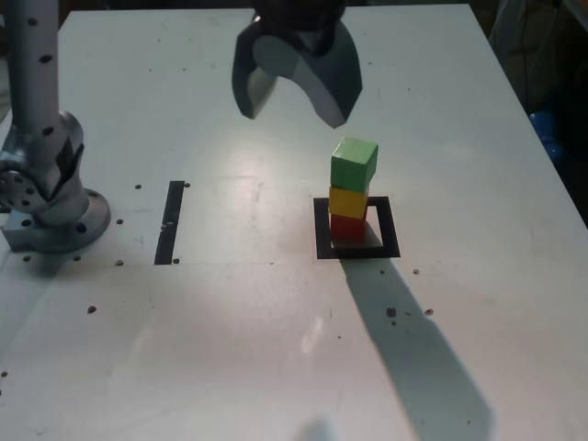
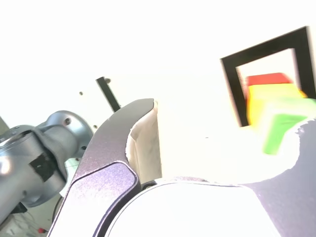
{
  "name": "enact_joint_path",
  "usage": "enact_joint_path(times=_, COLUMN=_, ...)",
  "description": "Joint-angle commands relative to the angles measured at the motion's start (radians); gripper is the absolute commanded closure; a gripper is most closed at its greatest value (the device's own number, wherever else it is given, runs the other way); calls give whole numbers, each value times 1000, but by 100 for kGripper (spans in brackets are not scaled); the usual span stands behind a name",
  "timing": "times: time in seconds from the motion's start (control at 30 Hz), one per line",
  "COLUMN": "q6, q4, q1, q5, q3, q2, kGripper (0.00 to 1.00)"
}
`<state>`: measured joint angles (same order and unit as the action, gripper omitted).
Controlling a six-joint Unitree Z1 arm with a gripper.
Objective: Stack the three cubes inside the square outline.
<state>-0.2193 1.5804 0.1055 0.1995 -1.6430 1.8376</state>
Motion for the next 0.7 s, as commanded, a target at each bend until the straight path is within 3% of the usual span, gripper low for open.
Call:
enact_joint_path(times=0.0, q6=16, q4=-2, q1=-1, q5=4, q3=52, q2=-38, kGripper=1)
enact_joint_path(times=0.4, q6=123, q4=-171, q1=-1, q5=-20, q3=480, q2=-278, kGripper=1)
enact_joint_path(times=0.67, q6=158, q4=-371, q1=-9, q5=-66, q3=724, q2=-299, kGripper=1)
